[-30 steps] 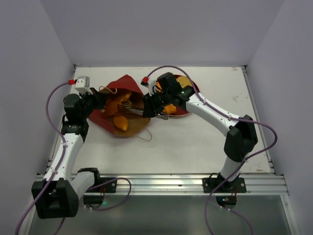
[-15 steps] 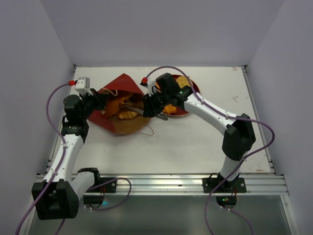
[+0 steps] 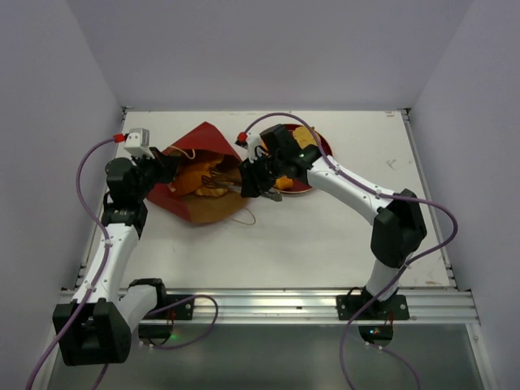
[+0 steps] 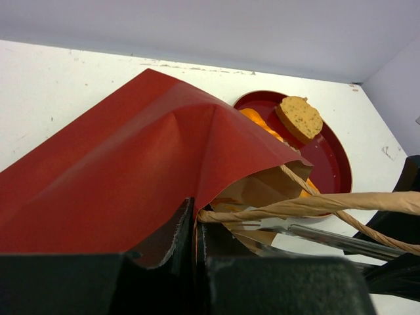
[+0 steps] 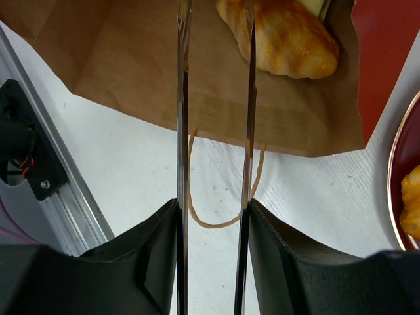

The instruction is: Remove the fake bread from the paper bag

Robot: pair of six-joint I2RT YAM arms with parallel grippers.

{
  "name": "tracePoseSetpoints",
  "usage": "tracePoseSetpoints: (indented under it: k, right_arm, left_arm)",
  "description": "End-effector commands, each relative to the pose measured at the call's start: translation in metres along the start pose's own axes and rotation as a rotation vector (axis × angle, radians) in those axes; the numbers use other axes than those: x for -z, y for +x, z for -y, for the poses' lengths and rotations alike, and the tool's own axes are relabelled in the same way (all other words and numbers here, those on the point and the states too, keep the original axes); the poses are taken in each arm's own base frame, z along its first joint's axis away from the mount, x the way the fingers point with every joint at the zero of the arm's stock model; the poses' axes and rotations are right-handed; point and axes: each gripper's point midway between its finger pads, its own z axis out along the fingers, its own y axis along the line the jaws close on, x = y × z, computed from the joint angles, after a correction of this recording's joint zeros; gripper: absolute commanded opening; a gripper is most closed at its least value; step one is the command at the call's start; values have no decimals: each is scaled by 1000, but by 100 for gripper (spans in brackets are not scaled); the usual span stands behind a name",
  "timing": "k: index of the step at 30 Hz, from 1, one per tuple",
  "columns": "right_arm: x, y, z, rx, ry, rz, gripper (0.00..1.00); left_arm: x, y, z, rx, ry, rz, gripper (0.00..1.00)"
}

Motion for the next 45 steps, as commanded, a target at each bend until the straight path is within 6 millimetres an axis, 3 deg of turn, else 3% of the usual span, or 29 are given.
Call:
tracePoseSetpoints:
  k: [1,14,24,29,33,45]
  right_arm:
    - [23,-22,-1,47,24,89,47]
    - [27,-21,0,45,14,93,47]
    - [13,-7,-14,44,-79,26,46]
    - [-3,12,-20,33,-112,-63,46]
    - [-9,19,-20,112,-80,-96,46]
    - [26,9,6,314,98,-95,45]
  left_arm:
    - [4,-17,3,-47,13,61,8]
    - [3,-17,3,-46,11,59,8]
    - [4,-15,2,-48,9,57,8]
    - [4,-14,3,-46,16,55,8]
    - [5,-13,3,-51,14,55,8]
    - [6,-12,3,-57,13,56,8]
